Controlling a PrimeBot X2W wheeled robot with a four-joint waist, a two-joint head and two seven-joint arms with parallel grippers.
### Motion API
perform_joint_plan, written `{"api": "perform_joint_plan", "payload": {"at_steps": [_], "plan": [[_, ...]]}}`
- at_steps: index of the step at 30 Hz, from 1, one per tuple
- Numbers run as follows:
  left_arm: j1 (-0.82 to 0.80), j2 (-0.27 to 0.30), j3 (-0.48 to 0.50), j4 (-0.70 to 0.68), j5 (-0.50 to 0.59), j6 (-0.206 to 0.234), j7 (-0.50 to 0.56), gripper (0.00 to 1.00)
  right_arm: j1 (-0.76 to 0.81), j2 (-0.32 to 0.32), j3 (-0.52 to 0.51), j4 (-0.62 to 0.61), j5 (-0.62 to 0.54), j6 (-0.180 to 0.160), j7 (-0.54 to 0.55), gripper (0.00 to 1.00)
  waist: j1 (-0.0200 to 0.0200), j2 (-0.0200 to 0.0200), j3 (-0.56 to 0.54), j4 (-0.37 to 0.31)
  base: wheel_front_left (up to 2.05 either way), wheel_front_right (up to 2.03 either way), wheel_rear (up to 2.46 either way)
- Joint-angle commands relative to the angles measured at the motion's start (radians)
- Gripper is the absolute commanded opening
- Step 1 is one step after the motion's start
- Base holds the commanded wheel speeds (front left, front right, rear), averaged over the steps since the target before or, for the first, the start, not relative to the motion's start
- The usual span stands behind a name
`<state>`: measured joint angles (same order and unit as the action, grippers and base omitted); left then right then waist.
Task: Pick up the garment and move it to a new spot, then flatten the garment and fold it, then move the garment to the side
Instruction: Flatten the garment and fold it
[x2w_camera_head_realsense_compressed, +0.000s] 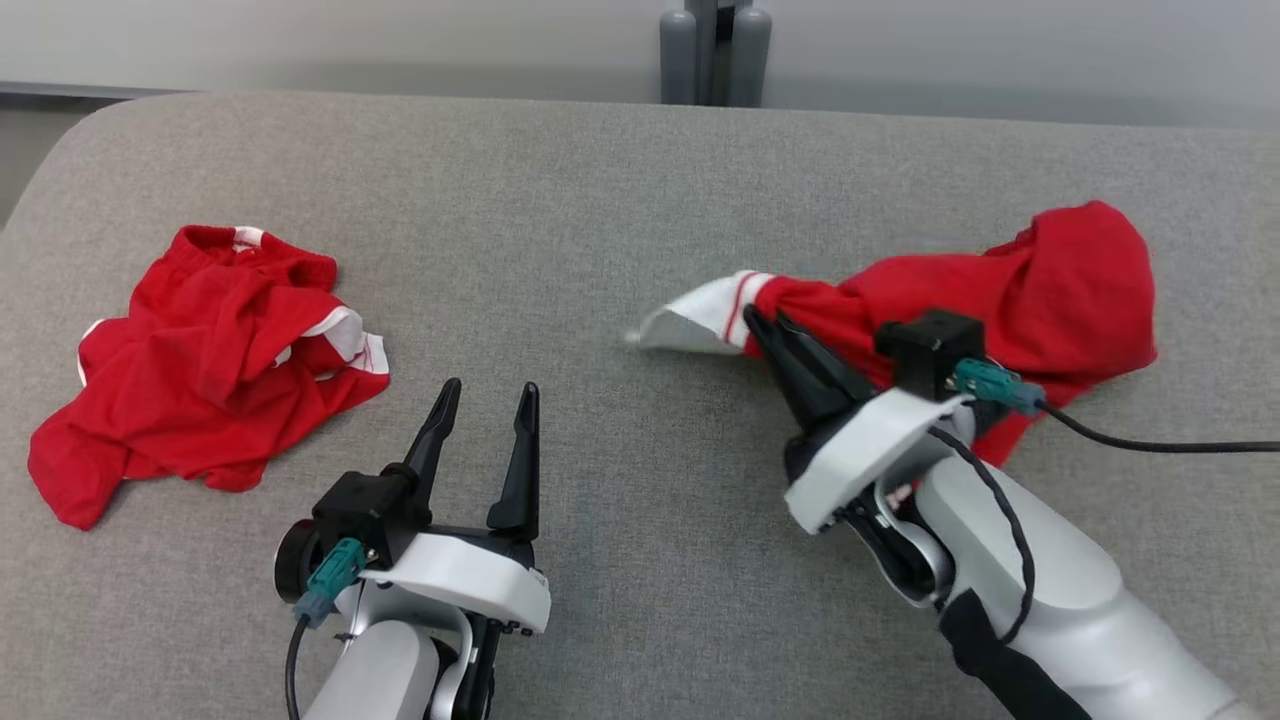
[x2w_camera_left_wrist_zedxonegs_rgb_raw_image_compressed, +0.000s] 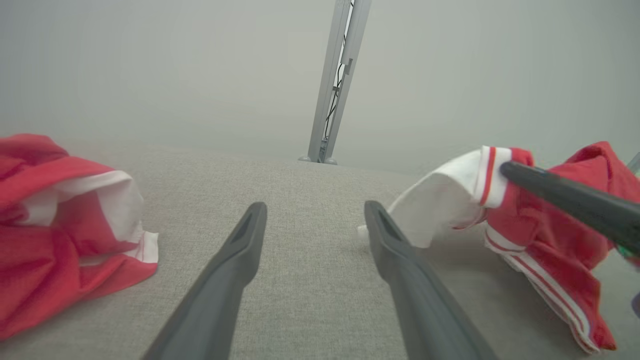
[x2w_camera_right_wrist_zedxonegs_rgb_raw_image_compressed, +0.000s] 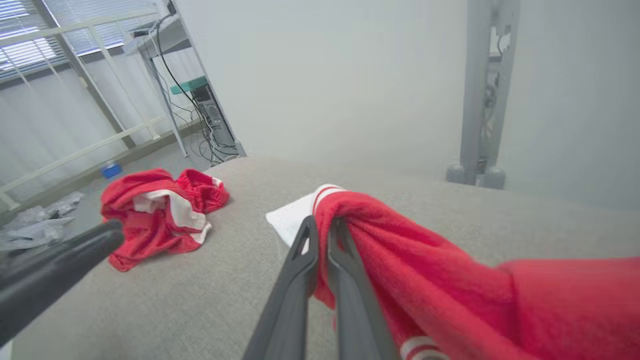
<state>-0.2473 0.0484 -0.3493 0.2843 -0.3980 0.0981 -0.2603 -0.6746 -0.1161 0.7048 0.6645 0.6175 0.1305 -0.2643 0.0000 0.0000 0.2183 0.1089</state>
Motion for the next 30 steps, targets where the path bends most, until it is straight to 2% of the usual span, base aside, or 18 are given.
{"api": "perform_joint_plan", "payload": {"at_steps": [1, 5, 7, 10, 11, 14, 17, 22, 23, 25, 29, 30], "plan": [[0.016, 0.004, 0.004, 0.004, -0.004, 0.004, -0.004, 1.00, -0.038, 0.001, 0.027, -0.037, 0.029, 0.001, -0.002, 0.00, 0.0000, 0.0000, -0.022, -0.005, 0.00, 0.00, 0.00], [0.033, 0.004, 0.017, 0.003, 0.002, 0.009, -0.004, 1.00, -0.129, -0.005, 0.121, -0.164, 0.123, 0.001, -0.002, 0.00, 0.0000, 0.0000, -0.058, -0.013, 0.00, 0.00, 0.00], [0.048, 0.004, 0.022, 0.005, 0.000, 0.006, -0.004, 1.00, -0.206, -0.007, 0.123, -0.263, 0.216, 0.001, -0.002, 0.00, 0.0000, 0.0000, -0.080, -0.013, 0.00, 0.00, 0.00], [0.058, 0.004, 0.023, 0.006, 0.002, 0.004, -0.005, 1.00, -0.250, -0.016, 0.083, -0.326, 0.276, 0.001, -0.002, 0.00, 0.0000, 0.0000, -0.090, -0.013, 0.00, 0.00, 0.00], [0.063, 0.004, 0.024, 0.005, 0.004, 0.001, -0.005, 1.00, -0.274, -0.021, 0.008, -0.383, 0.346, 0.001, -0.002, 0.00, 0.0000, 0.0000, -0.096, -0.014, 0.00, 0.00, 0.00], [0.077, 0.004, 0.031, 0.005, 0.006, 0.002, -0.005, 1.00, -0.281, -0.050, -0.117, -0.429, 0.440, 0.000, -0.002, 0.00, 0.0000, 0.0000, -0.102, -0.020, 0.00, 0.00, 0.00], [0.078, 0.004, 0.034, 0.004, 0.007, 0.002, -0.005, 1.00, -0.254, -0.087, -0.165, -0.414, 0.495, 0.001, -0.002, 0.00, 0.0000, 0.0000, -0.105, -0.026, 0.00, 0.00, 0.00], [0.070, 0.003, 0.039, -0.004, 0.011, 0.004, -0.005, 1.00, -0.133, -0.216, -0.213, -0.326, 0.646, 0.001, 0.023, 0.00, 0.0000, 0.0000, -0.092, -0.049, 0.00, 0.00, 0.00], [0.065, 0.003, 0.040, -0.004, 0.013, 0.002, -0.005, 1.00, -0.091, -0.243, -0.222, -0.284, 0.678, 0.001, 0.025, 0.00, 0.0000, 0.0000, -0.085, -0.054, 0.00, 0.00, 0.00], [0.052, 0.003, 0.035, -0.001, 0.017, -0.002, -0.004, 1.00, -0.033, -0.310, -0.218, -0.185, 0.668, 0.001, 0.018, 0.00, 0.0000, 0.0000, -0.069, -0.062, 0.00, 0.00, 0.00], [0.038, 0.005, 0.044, 0.005, 0.031, -0.004, -0.004, 1.00, 0.004, -0.340, -0.247, -0.002, 0.734, 0.001, 0.019, 0.00, 0.0000, 0.0000, -0.036, -0.090, 0.00, 0.00, 0.00], [0.033, 0.005, 0.046, 0.009, 0.037, -0.006, -0.005, 1.00, 0.004, -0.352, -0.246, 0.062, 0.735, 0.001, 0.027, 0.53, 0.0000, 0.0000, -0.028, -0.098, 0.00, 0.00, 0.00]]}}
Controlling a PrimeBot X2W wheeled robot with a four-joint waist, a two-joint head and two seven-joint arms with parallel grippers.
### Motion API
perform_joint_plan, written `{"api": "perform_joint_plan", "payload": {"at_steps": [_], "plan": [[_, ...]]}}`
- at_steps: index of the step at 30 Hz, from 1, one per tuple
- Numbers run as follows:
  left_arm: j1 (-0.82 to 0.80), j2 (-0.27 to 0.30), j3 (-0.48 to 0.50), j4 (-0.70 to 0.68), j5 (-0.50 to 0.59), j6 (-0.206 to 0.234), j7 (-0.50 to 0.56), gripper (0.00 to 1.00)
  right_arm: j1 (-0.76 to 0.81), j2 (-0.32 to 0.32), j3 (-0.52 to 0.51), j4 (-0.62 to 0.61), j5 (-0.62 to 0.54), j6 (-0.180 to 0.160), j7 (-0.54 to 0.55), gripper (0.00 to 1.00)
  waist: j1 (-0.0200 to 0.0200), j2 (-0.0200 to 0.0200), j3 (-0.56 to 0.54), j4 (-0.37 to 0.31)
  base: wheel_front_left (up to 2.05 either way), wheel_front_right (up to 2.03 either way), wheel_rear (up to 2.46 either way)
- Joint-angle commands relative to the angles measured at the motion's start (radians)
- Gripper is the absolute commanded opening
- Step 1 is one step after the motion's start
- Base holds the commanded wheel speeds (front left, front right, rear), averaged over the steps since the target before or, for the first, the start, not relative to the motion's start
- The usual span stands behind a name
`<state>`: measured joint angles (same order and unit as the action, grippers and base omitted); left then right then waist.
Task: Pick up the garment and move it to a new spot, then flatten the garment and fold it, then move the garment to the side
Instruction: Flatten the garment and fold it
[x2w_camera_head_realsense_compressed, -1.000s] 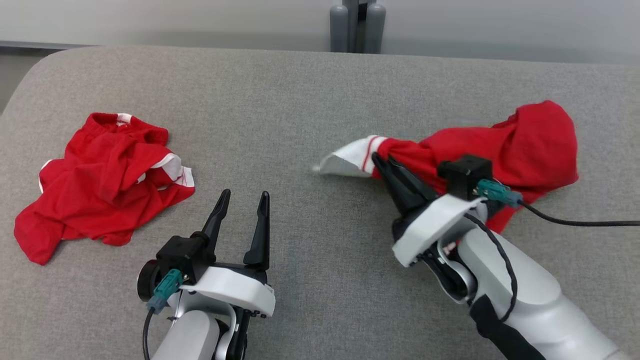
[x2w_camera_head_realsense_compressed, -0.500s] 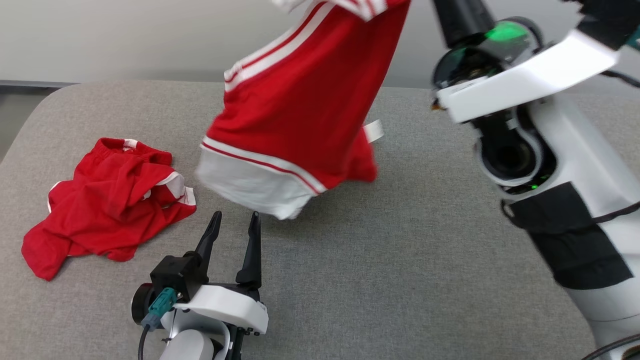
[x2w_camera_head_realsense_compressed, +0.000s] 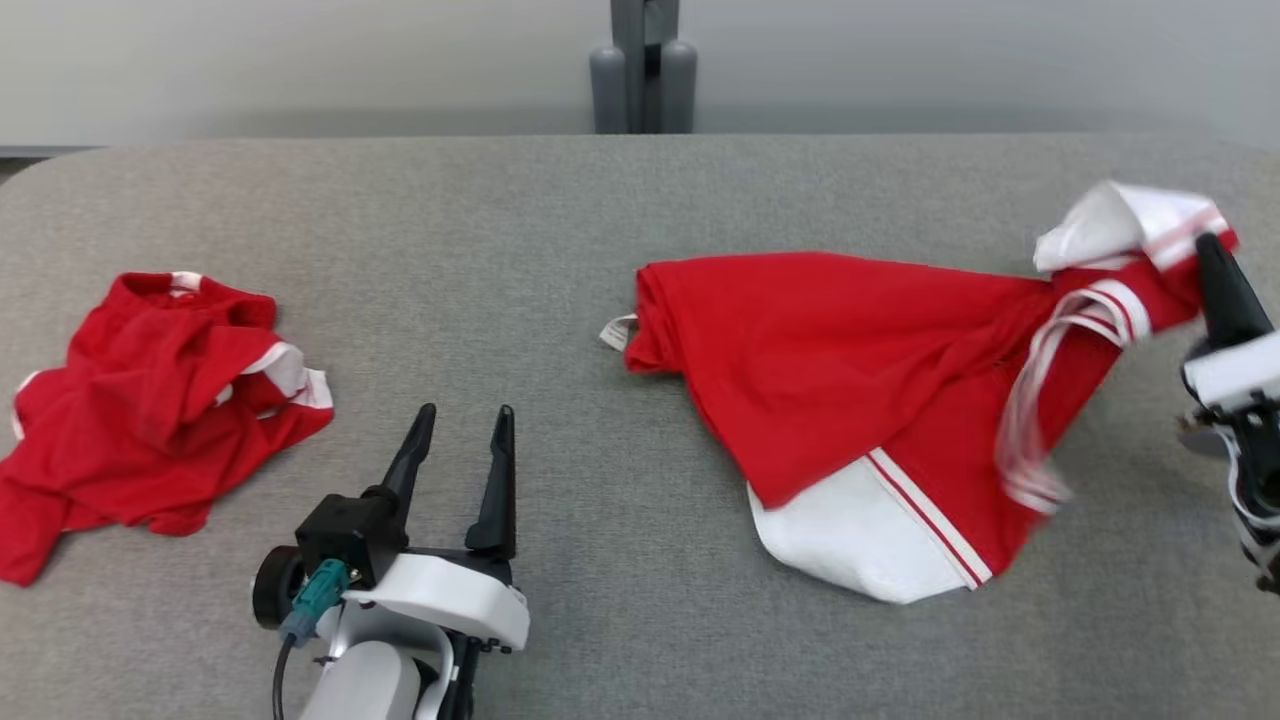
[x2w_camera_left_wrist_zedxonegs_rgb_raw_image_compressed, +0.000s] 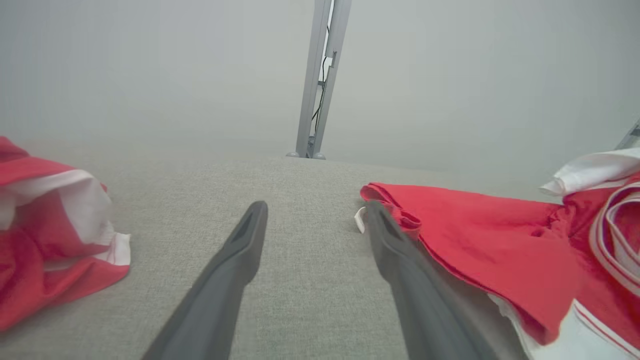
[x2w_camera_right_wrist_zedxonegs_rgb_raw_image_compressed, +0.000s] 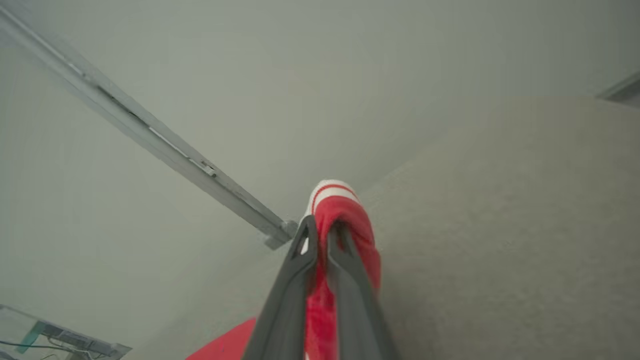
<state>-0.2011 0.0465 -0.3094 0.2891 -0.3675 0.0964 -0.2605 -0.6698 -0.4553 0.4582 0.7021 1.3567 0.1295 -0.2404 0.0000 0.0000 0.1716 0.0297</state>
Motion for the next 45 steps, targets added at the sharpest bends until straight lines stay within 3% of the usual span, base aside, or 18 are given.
{"api": "perform_joint_plan", "payload": {"at_steps": [1, 7, 12, 17, 20, 25, 29, 34, 39, 45], "plan": [[-0.020, 0.006, 0.006, 0.006, 0.011, -0.008, -0.004, 1.00, -0.013, -0.024, 0.008, 0.086, -0.015, 0.002, 0.006, 1.00, 0.0000, 0.0000, 0.026, -0.026, 0.00, 0.00, 0.00], [-0.043, 0.006, 0.008, 0.014, 0.021, -0.014, -0.004, 1.00, -0.107, -0.002, 0.076, 0.374, -0.088, 0.002, 0.043, 1.00, 0.0000, 0.0000, 0.048, -0.065, 0.00, 0.00, 0.00], [-0.046, 0.006, 0.008, 0.020, 0.017, -0.014, -0.004, 1.00, -0.169, 0.017, 0.074, 0.440, -0.097, 0.002, 0.013, 1.00, 0.0000, 0.0000, 0.030, -0.097, 0.00, 0.00, 0.00], [-0.026, 0.006, 0.016, 0.015, 0.006, -0.012, -0.004, 1.00, -0.178, -0.005, 0.073, 0.300, -0.150, 0.002, -0.028, 1.00, 0.0000, 0.0000, -0.014, -0.123, 0.00, 0.00, 0.00], [-0.015, 0.006, 0.032, -0.003, 0.002, -0.008, -0.004, 1.00, -0.148, -0.034, -0.035, 0.106, -0.257, 0.002, -0.027, 1.00, 0.0000, 0.0000, -0.037, -0.139, 0.00, 0.00, 0.00], [0.005, 0.006, 0.089, -0.041, 0.004, -0.006, -0.004, 1.00, 0.037, 0.044, -0.221, -0.235, -0.547, 0.002, -0.026, 1.00, 0.0000, 0.0000, -0.068, -0.158, 0.00, 0.00, 0.00], [0.019, 0.006, 0.130, -0.057, 0.016, -0.021, -0.004, 1.00, 0.208, 0.135, -0.290, -0.407, -0.718, 0.002, -0.026, 1.00, 0.0000, 0.0000, -0.083, -0.164, 0.00, 0.00, 0.00], [0.039, 0.005, 0.153, -0.062, 0.020, -0.027, -0.004, 1.00, 0.344, 0.207, -0.322, -0.479, -0.822, 0.002, -0.026, 1.00, 0.0000, 0.0000, -0.092, -0.167, 0.00, 0.00, 0.00], [0.065, 0.005, 0.162, -0.058, 0.011, -0.027, -0.004, 1.00, 0.448, 0.279, -0.340, -0.471, -0.860, 0.002, -0.026, 1.00, 0.0000, 0.0000, -0.095, -0.171, 0.00, 0.00, 0.00], [0.068, 0.006, 0.145, -0.050, 0.022, -0.026, -0.004, 1.00, 0.451, 0.297, -0.322, -0.465, -0.868, 0.002, -0.026, 1.00, 0.0000, 0.0000, -0.082, -0.180, 0.00, 0.00, 0.00]]}}
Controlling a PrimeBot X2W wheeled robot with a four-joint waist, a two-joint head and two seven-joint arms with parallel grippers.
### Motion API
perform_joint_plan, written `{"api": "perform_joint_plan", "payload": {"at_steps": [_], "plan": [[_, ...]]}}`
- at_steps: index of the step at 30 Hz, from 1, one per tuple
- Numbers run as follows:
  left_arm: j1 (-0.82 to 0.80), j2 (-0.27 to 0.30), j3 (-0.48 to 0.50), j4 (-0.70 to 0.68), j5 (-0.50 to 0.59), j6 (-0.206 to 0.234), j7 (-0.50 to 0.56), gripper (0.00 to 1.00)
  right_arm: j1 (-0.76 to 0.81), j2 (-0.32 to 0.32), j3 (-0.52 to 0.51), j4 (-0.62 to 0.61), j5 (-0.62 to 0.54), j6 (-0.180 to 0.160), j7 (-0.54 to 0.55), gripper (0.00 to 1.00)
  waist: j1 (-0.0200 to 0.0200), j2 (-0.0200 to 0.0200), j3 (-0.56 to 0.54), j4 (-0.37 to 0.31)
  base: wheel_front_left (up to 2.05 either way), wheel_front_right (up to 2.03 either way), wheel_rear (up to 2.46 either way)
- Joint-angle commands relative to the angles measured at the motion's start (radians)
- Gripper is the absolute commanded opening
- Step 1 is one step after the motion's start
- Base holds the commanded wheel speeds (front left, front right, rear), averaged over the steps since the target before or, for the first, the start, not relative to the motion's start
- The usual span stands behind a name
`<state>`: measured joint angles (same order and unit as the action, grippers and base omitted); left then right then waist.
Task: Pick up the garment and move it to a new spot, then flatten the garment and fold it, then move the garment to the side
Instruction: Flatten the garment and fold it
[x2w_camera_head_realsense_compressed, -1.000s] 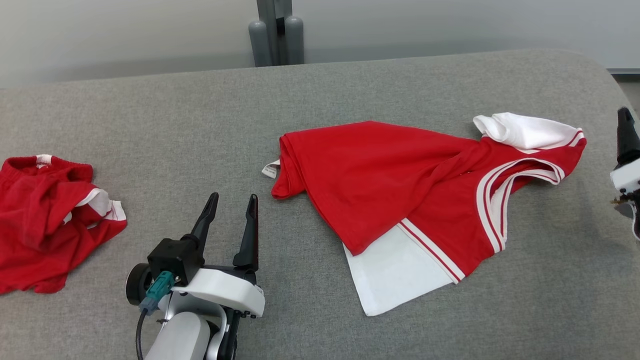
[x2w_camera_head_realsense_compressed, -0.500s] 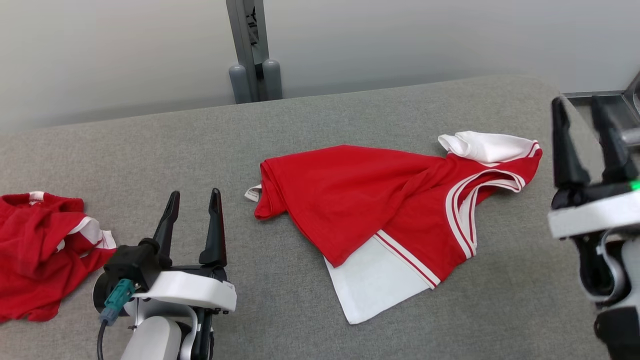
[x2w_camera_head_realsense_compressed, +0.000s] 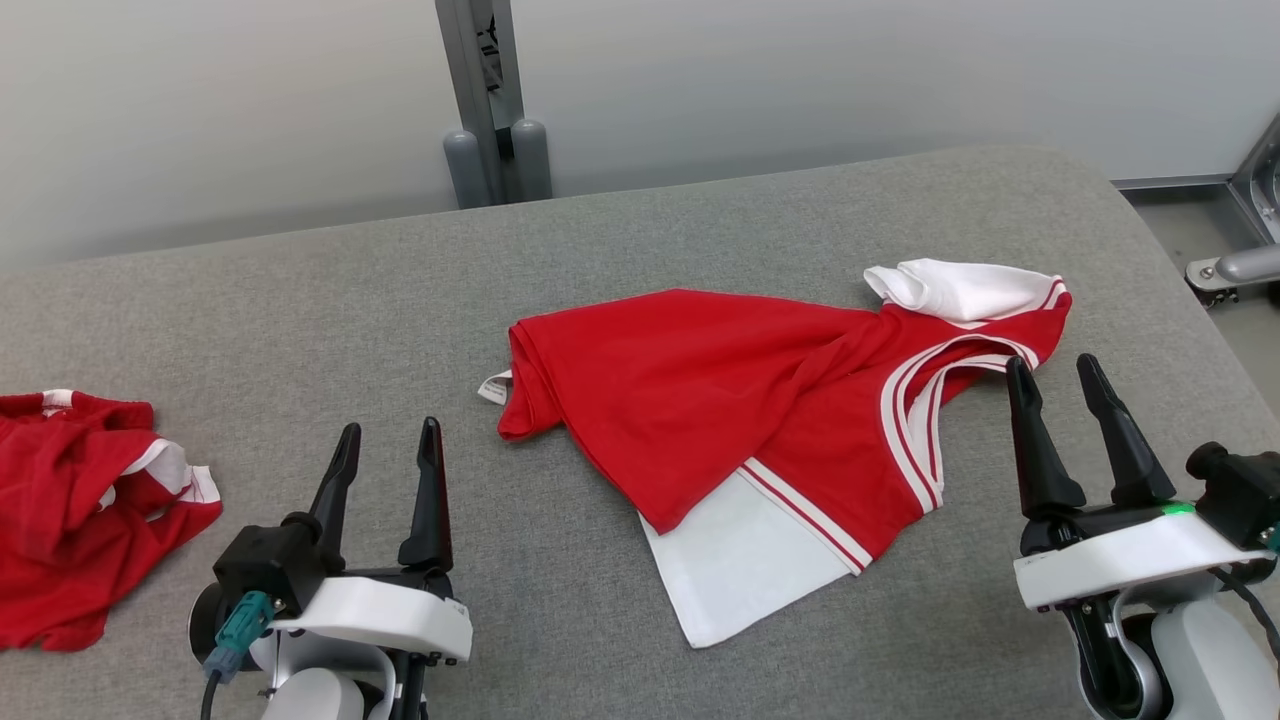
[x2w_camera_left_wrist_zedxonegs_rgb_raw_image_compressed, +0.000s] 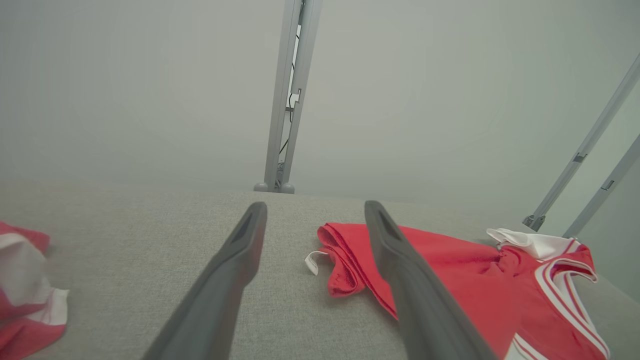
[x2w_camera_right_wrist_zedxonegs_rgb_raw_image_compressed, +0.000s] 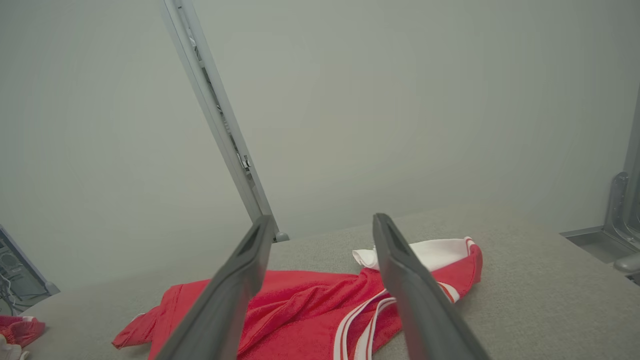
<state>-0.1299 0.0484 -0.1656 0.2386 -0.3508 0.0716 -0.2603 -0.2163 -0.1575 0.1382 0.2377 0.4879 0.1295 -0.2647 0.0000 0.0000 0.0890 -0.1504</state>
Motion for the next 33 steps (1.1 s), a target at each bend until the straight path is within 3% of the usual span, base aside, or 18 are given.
{"api": "perform_joint_plan", "payload": {"at_steps": [1, 9, 19, 26, 32, 33], "plan": [[-0.006, 0.004, -0.001, 0.001, 0.006, -0.002, -0.005, 1.00, -0.004, -0.001, -0.002, 0.007, 0.007, 0.002, -0.002, 1.00, 0.0000, 0.0000, 0.002, 0.001, 0.00, 0.00, 0.00], [-0.022, 0.004, -0.024, 0.008, 0.005, -0.004, -0.005, 1.00, 0.014, 0.008, 0.054, 0.196, 0.159, 0.002, -0.002, 1.00, 0.0000, 0.0000, 0.023, 0.027, 0.00, 0.00, 0.00], [-0.049, 0.004, -0.056, 0.026, 0.025, -0.009, -0.005, 1.00, -0.084, 0.017, 0.139, 0.465, 0.346, 0.002, 0.026, 1.00, 0.0000, 0.0000, 0.065, 0.074, 0.00, 0.00, 0.00], [-0.064, 0.004, -0.073, 0.027, 0.020, -0.002, -0.005, 1.00, -0.123, 0.049, 0.255, 0.489, 0.515, 0.002, 0.101, 1.00, 0.0000, 0.0000, 0.080, 0.107, 0.00, 0.00, 0.00], [-0.067, 0.004, -0.068, 0.029, 0.024, -0.002, -0.005, 1.00, -0.142, 0.041, 0.320, 0.474, 0.586, 0.002, 0.094, 1.00, 0.0000, 0.0000, 0.084, 0.118, 0.00, 0.00, 0.00], [-0.067, 0.004, -0.067, 0.030, 0.024, -0.001, -0.005, 1.00, -0.148, 0.035, 0.331, 0.478, 0.592, 0.002, 0.088, 0.64, 0.0000, 0.0000, 0.083, 0.119, 0.00, 0.00, 0.00]]}}
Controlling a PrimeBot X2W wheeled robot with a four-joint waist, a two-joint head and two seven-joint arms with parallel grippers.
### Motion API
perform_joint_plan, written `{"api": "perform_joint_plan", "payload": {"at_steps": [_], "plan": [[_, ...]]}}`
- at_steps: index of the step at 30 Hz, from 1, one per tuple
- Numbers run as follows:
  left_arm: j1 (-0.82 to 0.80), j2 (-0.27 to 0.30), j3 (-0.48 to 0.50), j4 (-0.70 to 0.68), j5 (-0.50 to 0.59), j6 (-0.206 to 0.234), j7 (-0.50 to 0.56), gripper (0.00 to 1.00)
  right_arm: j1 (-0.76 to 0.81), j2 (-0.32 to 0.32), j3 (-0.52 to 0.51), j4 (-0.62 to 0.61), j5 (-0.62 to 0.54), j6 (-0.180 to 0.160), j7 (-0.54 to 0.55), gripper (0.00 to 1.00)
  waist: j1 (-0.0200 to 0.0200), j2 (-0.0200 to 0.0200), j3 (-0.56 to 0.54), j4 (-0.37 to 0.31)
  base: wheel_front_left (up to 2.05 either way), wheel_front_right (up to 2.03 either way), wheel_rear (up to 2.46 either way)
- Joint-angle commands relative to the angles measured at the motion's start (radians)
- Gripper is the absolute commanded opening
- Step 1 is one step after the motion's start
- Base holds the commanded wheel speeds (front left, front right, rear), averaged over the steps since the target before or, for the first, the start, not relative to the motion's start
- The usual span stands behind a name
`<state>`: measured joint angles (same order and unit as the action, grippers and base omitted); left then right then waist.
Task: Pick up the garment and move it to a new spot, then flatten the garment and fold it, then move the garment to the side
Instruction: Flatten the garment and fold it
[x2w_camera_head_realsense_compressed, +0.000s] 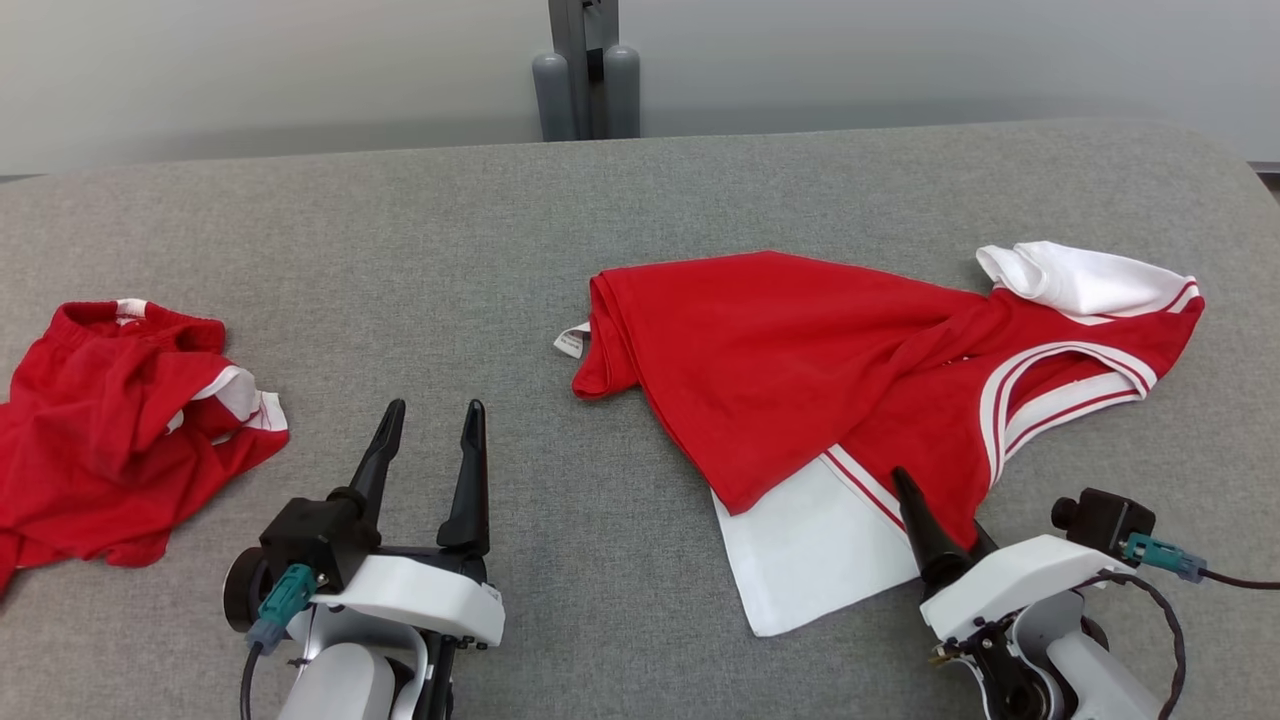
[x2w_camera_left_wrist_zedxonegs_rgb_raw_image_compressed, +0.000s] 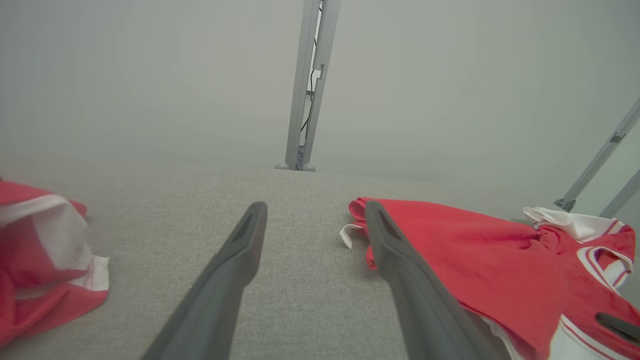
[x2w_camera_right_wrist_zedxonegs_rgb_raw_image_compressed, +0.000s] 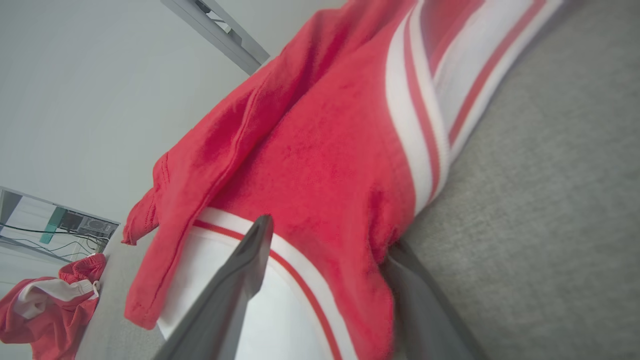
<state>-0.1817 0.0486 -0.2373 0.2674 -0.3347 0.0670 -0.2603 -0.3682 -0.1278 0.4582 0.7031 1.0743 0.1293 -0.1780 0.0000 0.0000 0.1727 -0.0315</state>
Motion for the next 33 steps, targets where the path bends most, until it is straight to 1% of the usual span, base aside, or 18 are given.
{"api": "perform_joint_plan", "payload": {"at_steps": [1, 2, 4, 9, 12, 17, 21, 23, 25, 29, 30, 31, 32, 33], "plan": [[-0.015, 0.004, 0.005, 0.001, 0.008, 0.005, -0.005, 1.00, -0.003, -0.001, 0.021, 0.017, 0.010, 0.003, -0.006, 0.26, 0.0000, 0.0000, -0.001, 0.001, 0.00, 0.00, 0.00], [-0.015, 0.003, 0.006, 0.002, 0.007, 0.006, -0.005, 1.00, -0.008, -0.005, 0.027, 0.017, 0.018, 0.003, -0.017, 0.00, 0.0000, 0.0000, -0.003, 0.001, 0.00, 0.00, 0.00], [-0.012, 0.004, 0.009, 0.003, 0.005, 0.007, -0.005, 1.00, -0.020, -0.017, 0.046, 0.016, 0.026, 0.003, -0.029, 0.00, 0.0000, 0.0000, -0.007, 0.000, 0.00, 0.00, 0.00], [0.007, 0.004, 0.019, 0.000, -0.003, 0.010, -0.005, 1.00, -0.042, -0.084, 0.108, 0.009, 0.003, 0.003, -0.054, 0.00, 0.0000, 0.0000, -0.030, -0.018, 0.00, 0.00, 0.00], [0.014, 0.004, 0.022, -0.001, -0.010, 0.011, -0.005, 1.00, -0.059, -0.140, 0.142, -0.002, -0.009, 0.003, -0.060, 0.00, 0.0000, 0.0000, -0.048, -0.036, 0.00, 0.00, 0.00], [0.032, 0.004, 0.019, 0.000, -0.023, 0.014, -0.005, 1.00, -0.085, -0.272, 0.193, -0.025, -0.046, 0.002, -0.037, 0.00, 0.0000, 0.0000, -0.076, -0.065, 0.00, 0.00, 0.00], [0.035, 0.004, 0.015, -0.002, -0.034, 0.017, -0.005, 1.00, -0.097, -0.369, 0.213, -0.038, -0.049, 0.002, 0.010, 0.00, 0.0000, 0.0000, -0.093, -0.079, 0.00, 0.00, 0.00], [0.041, 0.004, 0.013, -0.002, -0.037, 0.017, -0.005, 1.00, -0.090, -0.402, 0.219, -0.043, -0.036, 0.002, 0.050, 0.00, 0.0000, 0.0000, -0.100, -0.083, 0.00, 0.00, 0.00], [0.045, 0.004, 0.013, -0.003, -0.041, 0.017, -0.005, 1.00, -0.073, -0.424, 0.225, -0.053, -0.015, 0.002, 0.102, 0.00, 0.0000, 0.0000, -0.106, -0.086, 0.00, 0.00, 0.00], [0.052, 0.004, 0.013, -0.005, -0.047, 0.020, -0.005, 1.00, -0.033, -0.444, 0.237, -0.048, 0.030, 0.002, 0.197, 0.00, 0.0000, 0.0000, -0.111, -0.092, 0.00, 0.00, 0.00], [0.051, 0.004, 0.012, -0.004, -0.047, 0.020, -0.005, 1.00, -0.028, -0.446, 0.244, -0.034, 0.022, 0.002, 0.209, 0.05, 0.0000, 0.0000, -0.111, -0.093, 0.00, 0.00, 0.00], [0.050, 0.004, 0.011, -0.003, -0.048, 0.019, -0.005, 1.00, -0.027, -0.442, 0.242, -0.014, 0.011, 0.002, 0.207, 0.82, 0.0000, 0.0000, -0.111, -0.094, 0.00, 0.00, 0.00], [0.049, 0.004, 0.011, -0.002, -0.049, 0.018, -0.005, 1.00, -0.025, -0.431, 0.242, 0.002, 0.005, 0.002, 0.204, 1.00, 0.0000, 0.0000, -0.111, -0.094, 0.00, 0.00, 0.00], [0.048, 0.004, 0.010, -0.001, -0.049, 0.018, -0.005, 1.00, -0.026, -0.420, 0.248, 0.015, -0.011, 0.002, 0.200, 1.00, 0.0000, 0.0000, -0.110, -0.095, 0.00, 0.00, 0.00]]}}
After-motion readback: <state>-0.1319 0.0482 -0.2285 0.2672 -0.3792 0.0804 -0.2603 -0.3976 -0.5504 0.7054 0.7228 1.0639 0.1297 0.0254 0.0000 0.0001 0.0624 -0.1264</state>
